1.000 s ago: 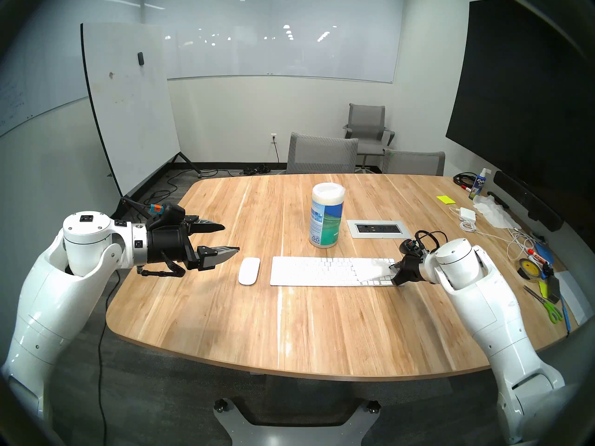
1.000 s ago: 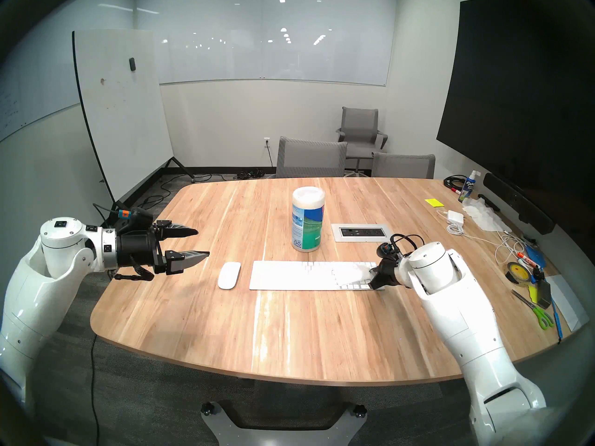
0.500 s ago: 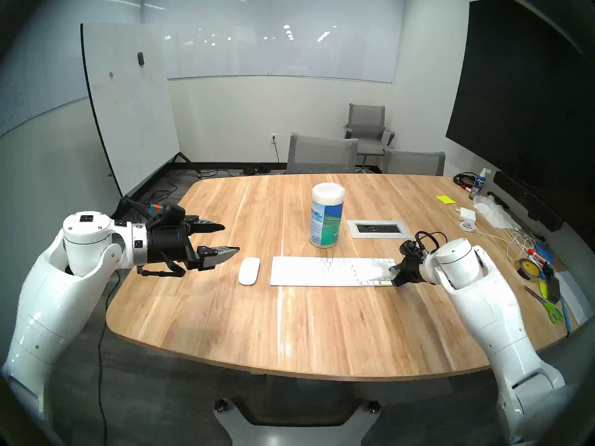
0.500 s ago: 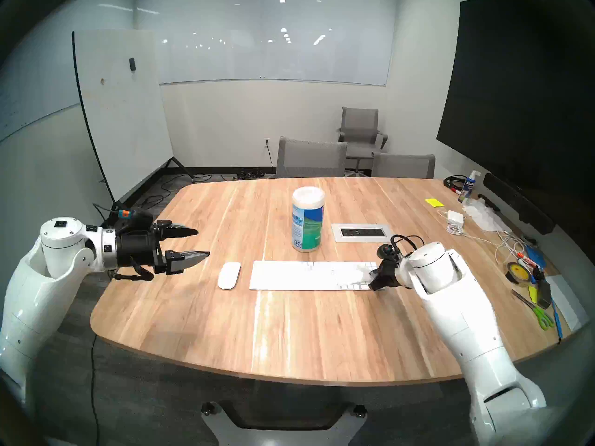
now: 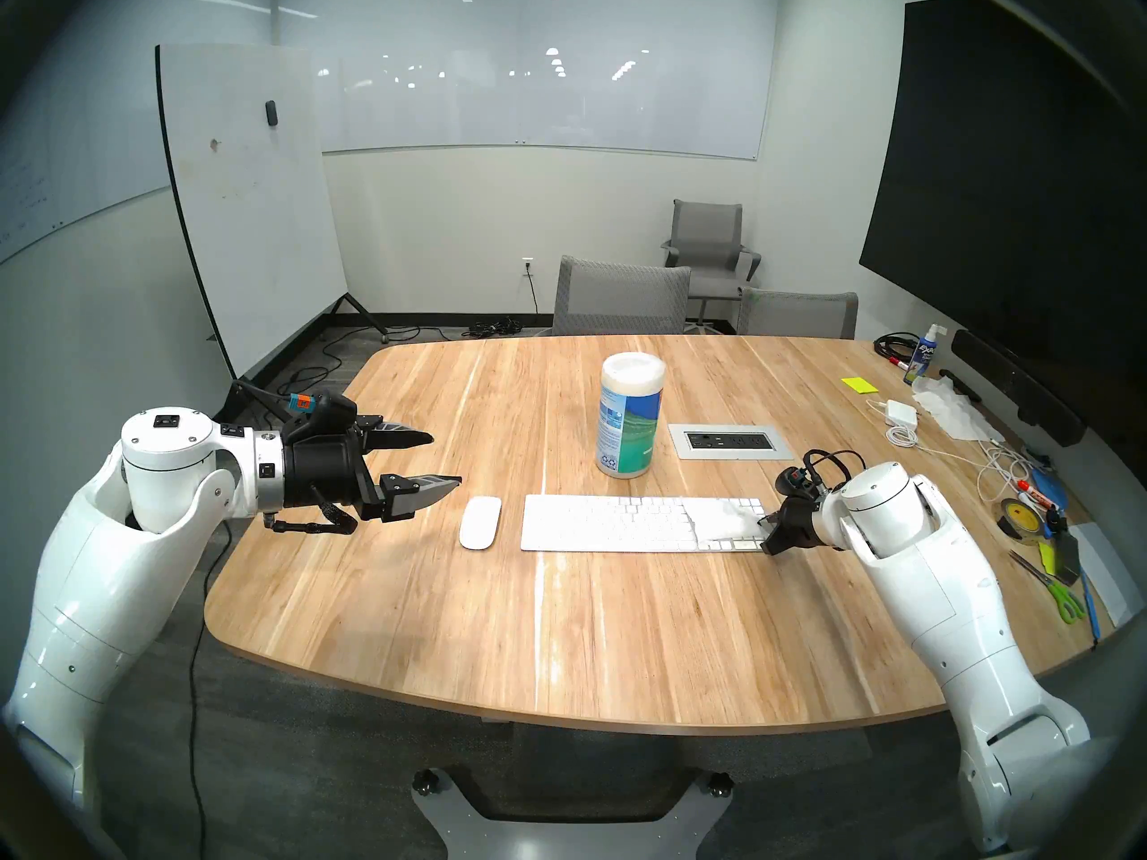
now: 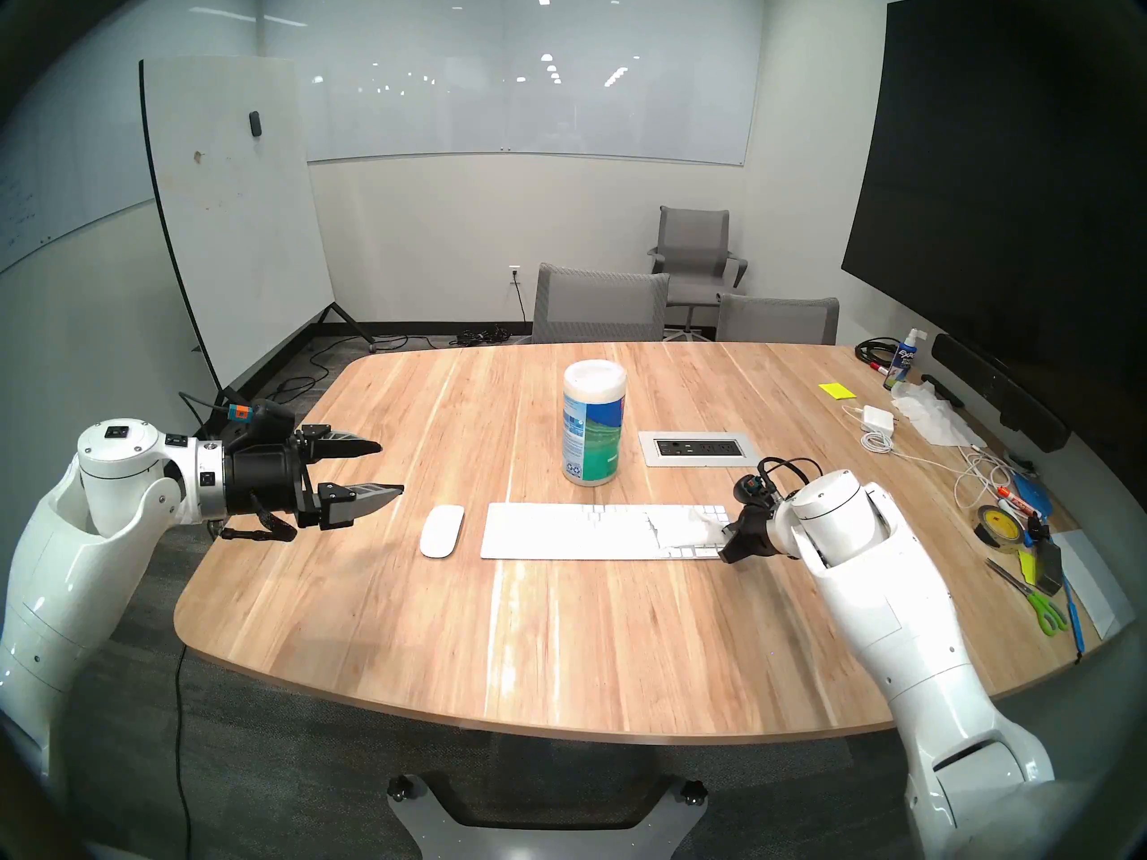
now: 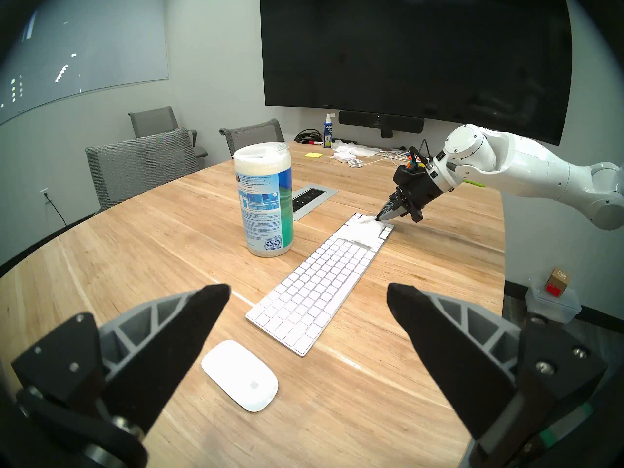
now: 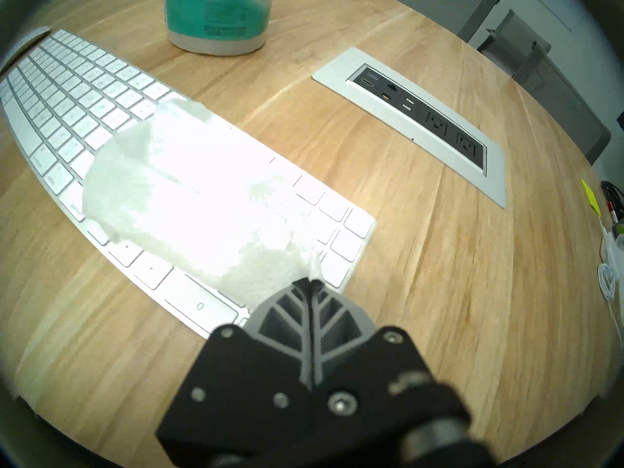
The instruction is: Wipe the keyboards and mice with a disinfecting wipe, then set the wipe down
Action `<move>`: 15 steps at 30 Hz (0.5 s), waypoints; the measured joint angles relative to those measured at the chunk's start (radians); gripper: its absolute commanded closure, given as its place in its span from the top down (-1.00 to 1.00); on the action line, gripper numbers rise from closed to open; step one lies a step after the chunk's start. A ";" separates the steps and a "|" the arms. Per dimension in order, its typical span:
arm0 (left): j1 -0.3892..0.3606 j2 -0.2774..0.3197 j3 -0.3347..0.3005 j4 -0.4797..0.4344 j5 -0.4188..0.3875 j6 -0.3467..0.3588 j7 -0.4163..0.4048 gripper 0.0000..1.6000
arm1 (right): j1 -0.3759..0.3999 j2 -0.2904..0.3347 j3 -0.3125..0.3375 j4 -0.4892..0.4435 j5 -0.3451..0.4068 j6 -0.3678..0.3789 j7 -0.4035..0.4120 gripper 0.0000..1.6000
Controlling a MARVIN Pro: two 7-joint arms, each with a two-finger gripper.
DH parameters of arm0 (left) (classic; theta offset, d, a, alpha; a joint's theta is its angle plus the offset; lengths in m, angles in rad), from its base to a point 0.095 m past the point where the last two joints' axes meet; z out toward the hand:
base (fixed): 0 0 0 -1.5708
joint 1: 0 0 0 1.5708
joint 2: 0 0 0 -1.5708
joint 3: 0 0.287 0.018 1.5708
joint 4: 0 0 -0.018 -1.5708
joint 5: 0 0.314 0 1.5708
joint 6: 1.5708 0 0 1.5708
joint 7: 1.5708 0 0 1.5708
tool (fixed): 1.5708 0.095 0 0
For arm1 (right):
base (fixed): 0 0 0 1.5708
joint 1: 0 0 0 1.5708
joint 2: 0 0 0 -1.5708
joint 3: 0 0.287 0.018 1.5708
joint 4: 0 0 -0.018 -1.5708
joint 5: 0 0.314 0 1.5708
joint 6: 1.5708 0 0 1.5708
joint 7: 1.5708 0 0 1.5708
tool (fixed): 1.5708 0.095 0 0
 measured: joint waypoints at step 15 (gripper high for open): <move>0.000 0.000 0.000 0.000 0.000 0.000 0.000 1.00 | 0.033 -0.022 0.001 0.062 -0.028 -0.048 -0.027 -1.00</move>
